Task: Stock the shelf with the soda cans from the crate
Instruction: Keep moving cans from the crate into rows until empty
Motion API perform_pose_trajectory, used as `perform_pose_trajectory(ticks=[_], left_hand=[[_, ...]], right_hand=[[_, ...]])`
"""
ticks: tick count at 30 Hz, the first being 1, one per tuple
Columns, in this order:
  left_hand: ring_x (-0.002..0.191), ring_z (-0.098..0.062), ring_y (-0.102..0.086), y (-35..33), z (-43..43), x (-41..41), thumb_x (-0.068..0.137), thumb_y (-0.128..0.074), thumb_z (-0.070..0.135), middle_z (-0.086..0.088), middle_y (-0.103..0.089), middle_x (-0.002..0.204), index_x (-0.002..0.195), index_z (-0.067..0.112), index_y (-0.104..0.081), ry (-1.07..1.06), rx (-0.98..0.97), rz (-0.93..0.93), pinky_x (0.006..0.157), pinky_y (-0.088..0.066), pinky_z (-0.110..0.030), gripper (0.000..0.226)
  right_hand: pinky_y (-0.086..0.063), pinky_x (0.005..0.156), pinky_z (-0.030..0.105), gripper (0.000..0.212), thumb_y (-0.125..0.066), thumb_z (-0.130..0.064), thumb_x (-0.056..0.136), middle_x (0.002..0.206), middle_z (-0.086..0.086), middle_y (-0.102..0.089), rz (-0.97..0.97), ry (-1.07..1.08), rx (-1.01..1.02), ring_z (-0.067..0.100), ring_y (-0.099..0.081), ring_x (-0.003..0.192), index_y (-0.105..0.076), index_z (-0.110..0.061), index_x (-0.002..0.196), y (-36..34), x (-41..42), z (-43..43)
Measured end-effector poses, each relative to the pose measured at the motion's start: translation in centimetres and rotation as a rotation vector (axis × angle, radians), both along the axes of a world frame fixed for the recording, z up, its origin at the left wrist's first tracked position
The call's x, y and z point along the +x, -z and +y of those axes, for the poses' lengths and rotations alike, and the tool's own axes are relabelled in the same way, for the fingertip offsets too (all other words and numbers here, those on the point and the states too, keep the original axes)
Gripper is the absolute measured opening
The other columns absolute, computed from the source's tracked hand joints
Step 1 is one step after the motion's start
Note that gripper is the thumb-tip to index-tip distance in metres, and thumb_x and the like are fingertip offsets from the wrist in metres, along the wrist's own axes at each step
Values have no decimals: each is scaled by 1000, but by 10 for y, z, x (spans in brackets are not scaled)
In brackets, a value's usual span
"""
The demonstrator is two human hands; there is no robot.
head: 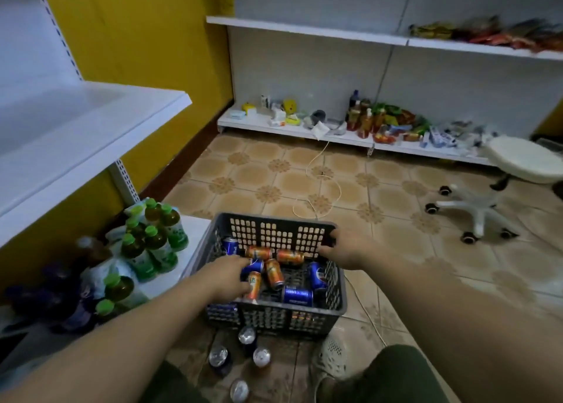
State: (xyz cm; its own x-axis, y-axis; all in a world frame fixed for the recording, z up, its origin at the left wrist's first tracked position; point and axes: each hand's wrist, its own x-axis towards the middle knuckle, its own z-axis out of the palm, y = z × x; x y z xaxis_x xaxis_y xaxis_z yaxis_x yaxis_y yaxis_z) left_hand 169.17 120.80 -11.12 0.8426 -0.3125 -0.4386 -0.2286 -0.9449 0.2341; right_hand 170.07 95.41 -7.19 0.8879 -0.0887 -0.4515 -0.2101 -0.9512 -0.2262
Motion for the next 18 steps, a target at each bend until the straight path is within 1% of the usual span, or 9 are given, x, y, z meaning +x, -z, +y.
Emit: perform_pose_trajectory(ticks=[3,6,8,10,11,12,15,18], left_hand=[[121,-23,-49,35,9,24,85,-59,48,-5,-49,135,135,20,-48,-17,37,60,101,-42,-40,59],[119,-22,-49,74,26,45,83,-62,52,-4,-52,131,133,24,-49,-40,53,74,100,-43,-39,59],[123,-23,-46,104,38,58,83,-59,56,-3,-49,135,137,27,-45,-58,54,90,102,-41,-39,63],[127,-23,-41,136,52,72,84,-55,61,-3,-45,140,140,28,-41,-57,73,91,104,-38,-40,66],[130,-24,-38,152,59,79,85,-52,62,-3,-42,143,141,27,-39,-56,84,80,106,-36,-40,68],[134,-25,-33,168,65,86,86,-51,63,-3,-38,147,144,26,-37,-61,94,74,109,-33,-41,69],[147,-28,-10,209,84,104,90,-47,59,-4,-17,159,150,26,-25,-96,122,68,118,-17,-45,73],[148,-25,5,240,98,122,89,-47,61,-3,-4,162,152,28,-20,-138,82,17,120,-4,-46,76]], right_hand=[[-49,89,35,54,-50,-54,93,125,9,-59,55,-9,13,24,-58,108,-51,-15,131,34,28,3],[-46,93,36,53,-50,-52,95,129,10,-57,131,-53,10,26,-55,112,-48,-16,133,73,60,18],[-46,92,35,50,-50,-52,95,124,9,-58,171,-88,27,25,-56,108,-49,-17,131,103,82,32],[-46,90,33,43,-51,-50,94,113,5,-59,180,-104,72,22,-56,101,-52,-19,125,132,101,46],[-45,91,33,41,-51,-47,95,113,5,-59,188,-113,89,22,-56,102,-52,-19,124,149,110,54],[-44,93,34,42,-51,-46,96,117,7,-59,206,-127,98,23,-56,106,-53,-18,127,166,119,62],[-41,95,36,49,-49,-46,96,129,10,-56,280,-146,107,26,-53,115,-47,-15,134,217,143,87],[-44,90,35,51,-51,-49,94,125,8,-57,331,-110,157,23,-55,107,-44,-20,135,270,164,106]])
